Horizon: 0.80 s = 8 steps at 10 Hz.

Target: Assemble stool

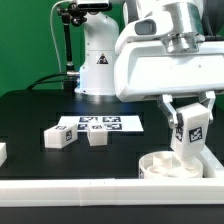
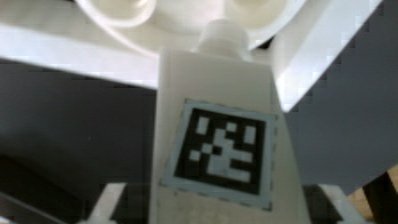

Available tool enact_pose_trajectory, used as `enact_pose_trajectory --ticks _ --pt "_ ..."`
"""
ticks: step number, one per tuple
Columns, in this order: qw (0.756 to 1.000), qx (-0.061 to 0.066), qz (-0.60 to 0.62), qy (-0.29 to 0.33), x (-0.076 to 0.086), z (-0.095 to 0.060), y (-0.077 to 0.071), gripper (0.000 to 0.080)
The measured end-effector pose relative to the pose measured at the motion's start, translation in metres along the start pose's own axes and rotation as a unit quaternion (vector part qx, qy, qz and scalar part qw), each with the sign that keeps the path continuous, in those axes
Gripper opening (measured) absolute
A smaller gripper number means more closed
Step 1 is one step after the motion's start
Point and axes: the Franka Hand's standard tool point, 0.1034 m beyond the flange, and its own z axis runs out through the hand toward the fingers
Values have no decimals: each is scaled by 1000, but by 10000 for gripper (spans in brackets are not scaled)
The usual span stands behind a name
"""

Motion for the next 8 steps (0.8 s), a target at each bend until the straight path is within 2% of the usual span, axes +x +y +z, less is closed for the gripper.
enact_pose_trajectory --ticks 8 --pt "1000 4 -6 -6 -8 2 -10 327"
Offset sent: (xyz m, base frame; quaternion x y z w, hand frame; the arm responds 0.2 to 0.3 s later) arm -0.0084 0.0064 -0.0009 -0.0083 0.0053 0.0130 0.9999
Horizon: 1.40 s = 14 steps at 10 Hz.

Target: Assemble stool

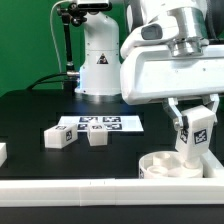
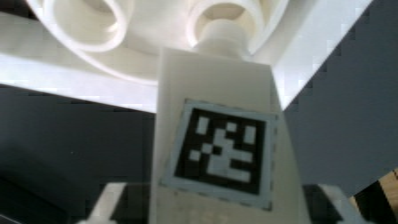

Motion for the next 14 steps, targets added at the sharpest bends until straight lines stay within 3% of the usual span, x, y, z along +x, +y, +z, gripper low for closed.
enact_pose_trajectory --ticks 5,9,14 --pt "1000 -1 1 0 -2 1 2 327" --pt "1000 4 -6 -7 -9 7 -10 327" --pt "1000 -4 -8 25 -8 12 -9 327"
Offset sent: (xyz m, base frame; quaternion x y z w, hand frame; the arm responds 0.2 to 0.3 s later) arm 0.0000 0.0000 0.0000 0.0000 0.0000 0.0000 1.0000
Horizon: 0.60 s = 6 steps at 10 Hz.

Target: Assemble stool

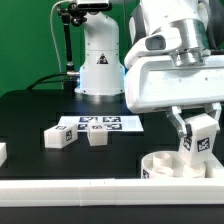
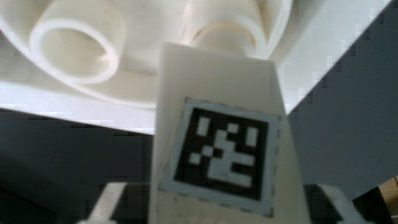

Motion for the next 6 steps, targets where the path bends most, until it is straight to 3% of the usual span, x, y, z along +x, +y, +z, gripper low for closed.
enact_pose_trajectory --ticks 2,3,4,5,6 --pt "1000 -1 0 7 1 0 0 327" --pt "1000 -1 0 7 1 1 0 413" --pt "1000 -2 0 7 1 0 0 549" --pt "1000 -2 1 7 3 -1 1 618" --pt "1000 -2 0 10 7 -4 1 618"
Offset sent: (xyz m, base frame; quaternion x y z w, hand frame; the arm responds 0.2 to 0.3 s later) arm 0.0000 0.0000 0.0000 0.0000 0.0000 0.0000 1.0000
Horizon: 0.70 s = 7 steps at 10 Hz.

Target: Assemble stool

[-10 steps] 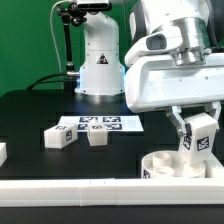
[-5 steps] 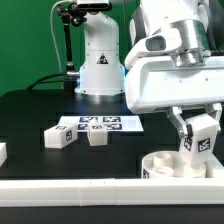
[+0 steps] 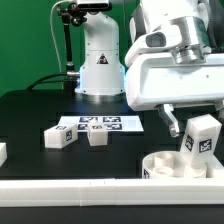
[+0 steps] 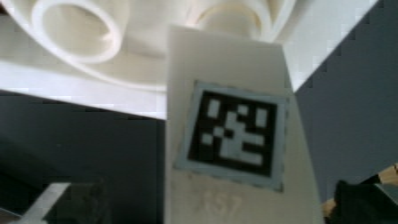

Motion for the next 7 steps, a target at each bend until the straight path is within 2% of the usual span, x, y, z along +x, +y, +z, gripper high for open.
enact_pose_trajectory --ticks 1,4,6,7 --pt "1000 0 -1 2 2 -2 -1 643" --pt "1000 4 -2 -5 17 -16 0 649" --pt "1000 2 -7 -12 28 -23 13 649" --pt "1000 3 -6 -16 26 -22 12 649"
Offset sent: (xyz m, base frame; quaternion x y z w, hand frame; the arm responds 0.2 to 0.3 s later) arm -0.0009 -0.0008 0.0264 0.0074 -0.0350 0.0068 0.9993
